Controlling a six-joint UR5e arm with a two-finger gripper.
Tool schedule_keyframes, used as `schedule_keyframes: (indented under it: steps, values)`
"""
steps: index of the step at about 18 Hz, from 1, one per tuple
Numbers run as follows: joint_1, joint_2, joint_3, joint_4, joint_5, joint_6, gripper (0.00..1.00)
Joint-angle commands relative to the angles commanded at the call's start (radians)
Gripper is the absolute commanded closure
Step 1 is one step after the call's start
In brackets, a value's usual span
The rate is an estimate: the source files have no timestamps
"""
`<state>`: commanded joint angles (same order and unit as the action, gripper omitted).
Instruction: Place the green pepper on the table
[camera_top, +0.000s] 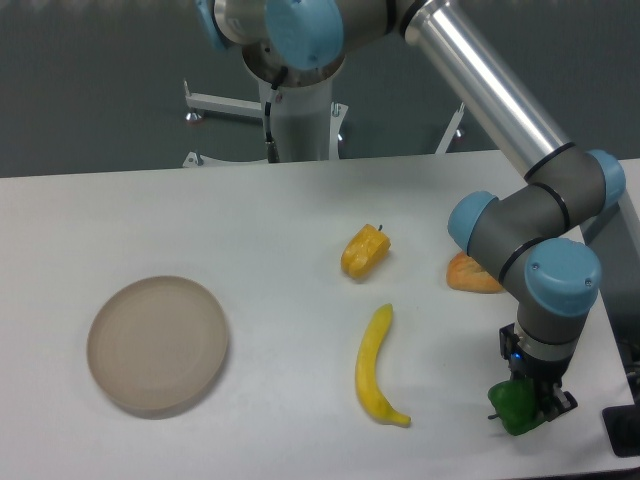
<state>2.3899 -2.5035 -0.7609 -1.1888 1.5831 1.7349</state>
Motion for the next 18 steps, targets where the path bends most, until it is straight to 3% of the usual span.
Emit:
schedule_keyframes:
  steps: [18]
  values:
    - [-0.003,0.021,-0.014,-0.011,0.002,-0.015,0.6]
